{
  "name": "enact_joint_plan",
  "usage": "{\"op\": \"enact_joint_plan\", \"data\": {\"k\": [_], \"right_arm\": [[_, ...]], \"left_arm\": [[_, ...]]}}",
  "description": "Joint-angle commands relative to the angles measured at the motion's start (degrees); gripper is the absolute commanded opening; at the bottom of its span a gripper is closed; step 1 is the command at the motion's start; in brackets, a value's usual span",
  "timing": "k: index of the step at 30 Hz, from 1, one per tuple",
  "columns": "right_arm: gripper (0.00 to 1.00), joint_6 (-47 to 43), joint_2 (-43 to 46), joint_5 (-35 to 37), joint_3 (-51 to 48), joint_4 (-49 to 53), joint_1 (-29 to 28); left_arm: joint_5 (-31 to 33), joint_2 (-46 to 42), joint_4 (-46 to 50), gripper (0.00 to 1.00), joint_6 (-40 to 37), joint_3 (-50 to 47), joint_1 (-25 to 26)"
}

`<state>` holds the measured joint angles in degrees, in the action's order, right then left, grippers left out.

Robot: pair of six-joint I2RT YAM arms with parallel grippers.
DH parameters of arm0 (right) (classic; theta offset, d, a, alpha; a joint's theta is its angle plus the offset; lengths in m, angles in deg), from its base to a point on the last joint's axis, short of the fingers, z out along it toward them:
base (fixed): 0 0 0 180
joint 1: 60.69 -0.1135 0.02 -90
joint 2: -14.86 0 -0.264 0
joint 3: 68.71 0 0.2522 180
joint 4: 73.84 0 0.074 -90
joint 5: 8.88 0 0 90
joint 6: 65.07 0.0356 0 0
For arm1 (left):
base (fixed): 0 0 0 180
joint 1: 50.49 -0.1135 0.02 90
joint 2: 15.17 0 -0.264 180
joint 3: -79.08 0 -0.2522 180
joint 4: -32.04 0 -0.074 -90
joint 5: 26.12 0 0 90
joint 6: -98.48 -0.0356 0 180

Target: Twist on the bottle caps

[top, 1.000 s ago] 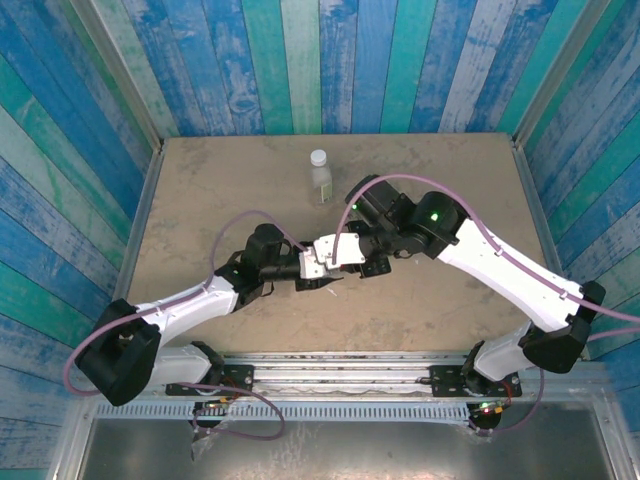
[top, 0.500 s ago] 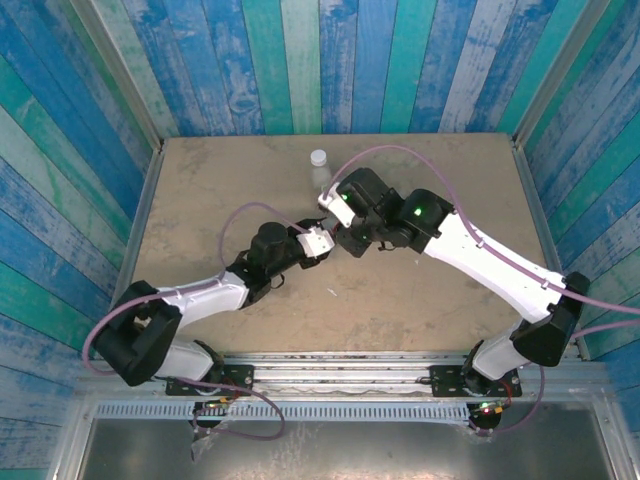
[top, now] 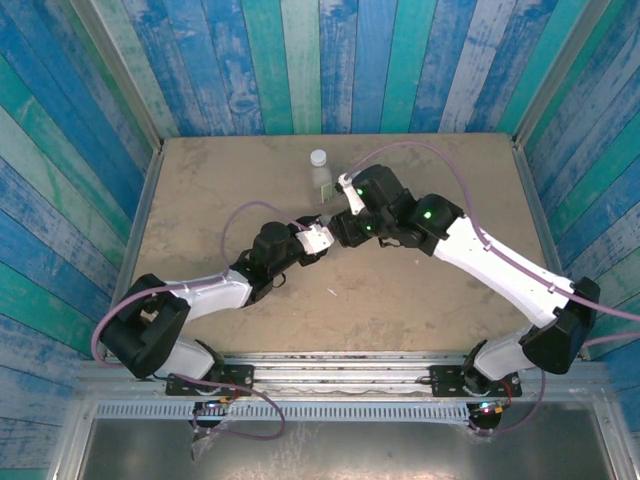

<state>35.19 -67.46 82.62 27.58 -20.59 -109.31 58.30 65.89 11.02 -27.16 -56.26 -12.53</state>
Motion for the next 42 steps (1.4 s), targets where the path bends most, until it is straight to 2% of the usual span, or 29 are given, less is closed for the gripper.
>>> {"op": "enact_joint_plan", "data": {"k": [1, 3, 6, 11, 20, 38, 42], "right_arm": [[0.7, -23.44, 5.25, -4.79, -2.97, -0.9, -0.51], [0.7, -34.03, 7.99, -6.21, -5.0, -0.85, -0.51], [0.7, -49.44, 10.11, -13.32, -5.42, 4.57, -1.4], [0.66, -59.5, 8.65, -15.8, -1.24, 13.74, -3.57], [0.48, -59.73, 4.07, -13.27, 2.56, 18.24, -4.55], [0.37, -57.8, 0.66, -12.88, 3.02, 18.0, -4.55], [0.25, -57.04, 0.78, -12.7, 3.56, 18.0, -4.55]], "left_arm": [[-10.57, -2.49, 2.73, 0.6, -3.06, -0.96, 0.21], [-15.18, -3.69, 4.9, 0.6, -3.57, -1.43, 0.2], [-20.07, -5.57, 7.54, 0.59, -3.47, -1.71, 0.23], [-25.62, -8.42, 11.77, 0.59, -4.02, -1.2, 0.24], [-28.49, -8.77, 15.53, 0.59, -5.45, 0.31, 0.21], [-28.74, -10.68, 16.39, 0.59, -5.72, 0.56, 0.23], [-28.55, -10.58, 16.42, 0.59, -5.82, 0.57, 0.28]]}}
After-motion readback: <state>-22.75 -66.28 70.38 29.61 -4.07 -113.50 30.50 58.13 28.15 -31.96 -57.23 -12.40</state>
